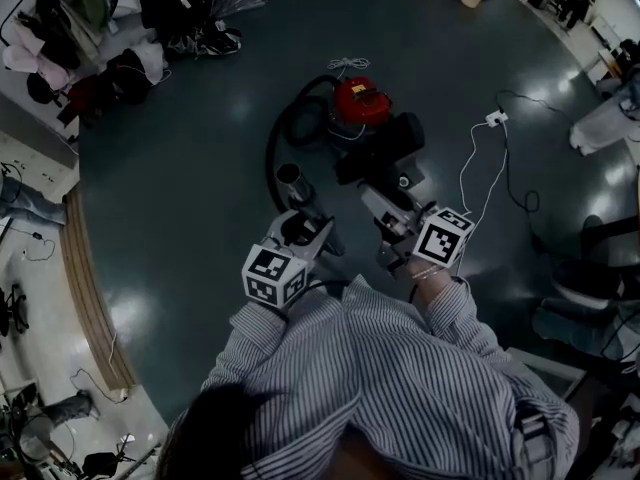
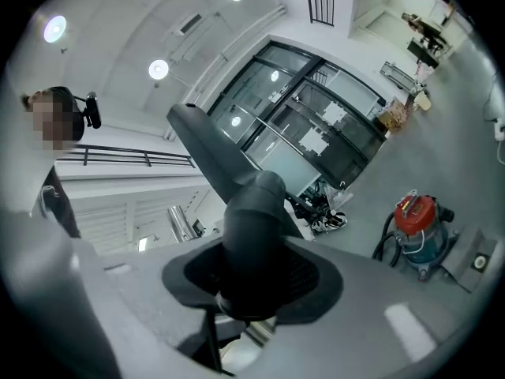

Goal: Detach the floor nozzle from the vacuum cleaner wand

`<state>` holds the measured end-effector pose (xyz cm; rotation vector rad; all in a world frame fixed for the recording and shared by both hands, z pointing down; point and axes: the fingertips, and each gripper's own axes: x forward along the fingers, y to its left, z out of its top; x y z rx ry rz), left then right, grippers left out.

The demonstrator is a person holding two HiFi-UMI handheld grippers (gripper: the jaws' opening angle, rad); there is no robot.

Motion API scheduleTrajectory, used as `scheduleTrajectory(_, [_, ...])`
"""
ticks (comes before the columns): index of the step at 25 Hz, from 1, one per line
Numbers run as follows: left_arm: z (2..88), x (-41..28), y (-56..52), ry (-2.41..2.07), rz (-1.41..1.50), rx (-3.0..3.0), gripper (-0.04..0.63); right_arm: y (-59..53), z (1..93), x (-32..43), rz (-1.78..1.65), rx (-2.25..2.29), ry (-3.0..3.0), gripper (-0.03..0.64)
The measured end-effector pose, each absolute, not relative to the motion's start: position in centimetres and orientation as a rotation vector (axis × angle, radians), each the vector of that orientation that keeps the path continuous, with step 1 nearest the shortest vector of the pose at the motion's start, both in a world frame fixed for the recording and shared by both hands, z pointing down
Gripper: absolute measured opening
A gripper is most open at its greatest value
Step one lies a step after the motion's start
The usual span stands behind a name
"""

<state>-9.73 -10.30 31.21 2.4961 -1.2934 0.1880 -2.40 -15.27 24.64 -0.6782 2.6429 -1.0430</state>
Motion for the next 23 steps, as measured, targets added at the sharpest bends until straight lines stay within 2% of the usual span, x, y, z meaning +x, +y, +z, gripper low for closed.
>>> scheduleTrajectory(23, [32.9,-6.5,-11.8,-1.187,0.245,2.537,0.181,-16.2,24.8,-1.3,-1.007,-0.646,2.670,0.160])
